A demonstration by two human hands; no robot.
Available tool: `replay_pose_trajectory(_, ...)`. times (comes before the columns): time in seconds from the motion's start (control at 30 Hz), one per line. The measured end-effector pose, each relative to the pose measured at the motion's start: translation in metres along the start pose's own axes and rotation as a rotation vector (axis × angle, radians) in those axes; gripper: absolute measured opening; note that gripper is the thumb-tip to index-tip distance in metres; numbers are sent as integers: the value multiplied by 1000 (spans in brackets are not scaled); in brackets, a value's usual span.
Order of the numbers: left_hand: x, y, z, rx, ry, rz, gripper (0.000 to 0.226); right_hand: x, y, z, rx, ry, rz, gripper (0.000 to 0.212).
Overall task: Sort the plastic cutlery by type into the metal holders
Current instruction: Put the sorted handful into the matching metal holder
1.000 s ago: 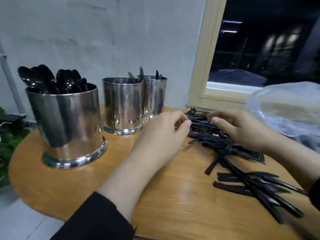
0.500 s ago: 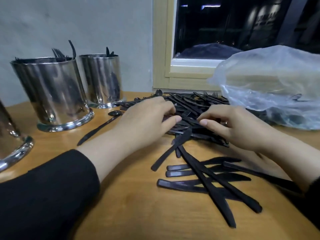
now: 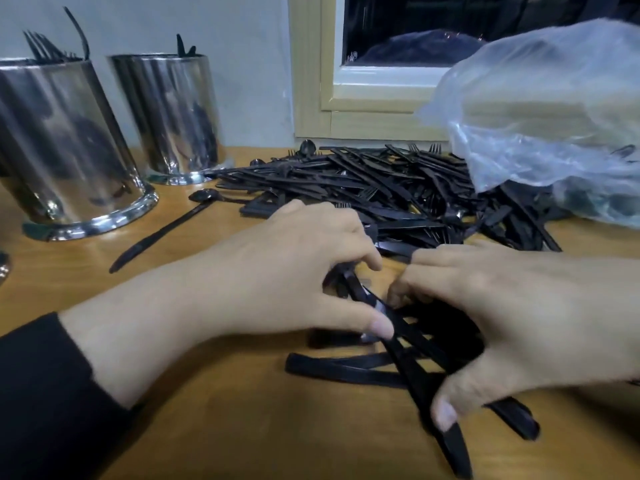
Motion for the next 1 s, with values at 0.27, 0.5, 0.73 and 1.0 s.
replay_pose_trajectory(0.27,-9,16,2,212,-36,-127,90,-21,-7,-10,111,131,-121,43)
replay_pose_trajectory(0.5,-12,14,2,200,-118,-135,63,-51,-51,18,423,416,-132,42)
replay_pose_trajectory(0.73,-24,12,-5,176,-139,-282,39,-72,-32,23,524,455,-13,22)
replay_pose_trajectory(1.0,-27,10,-19,224,-168,-308,36,-75,-29,18,438,366,20,10)
Point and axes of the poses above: each hand's wrist, its own z-axis away from the middle knuckle, its own y-axis out of the palm, x = y × z, the point moved 5 cm from there along -z, towards the middle knuckle, and after that the axes turned 2 degrees about z, right-handed, at the moved point
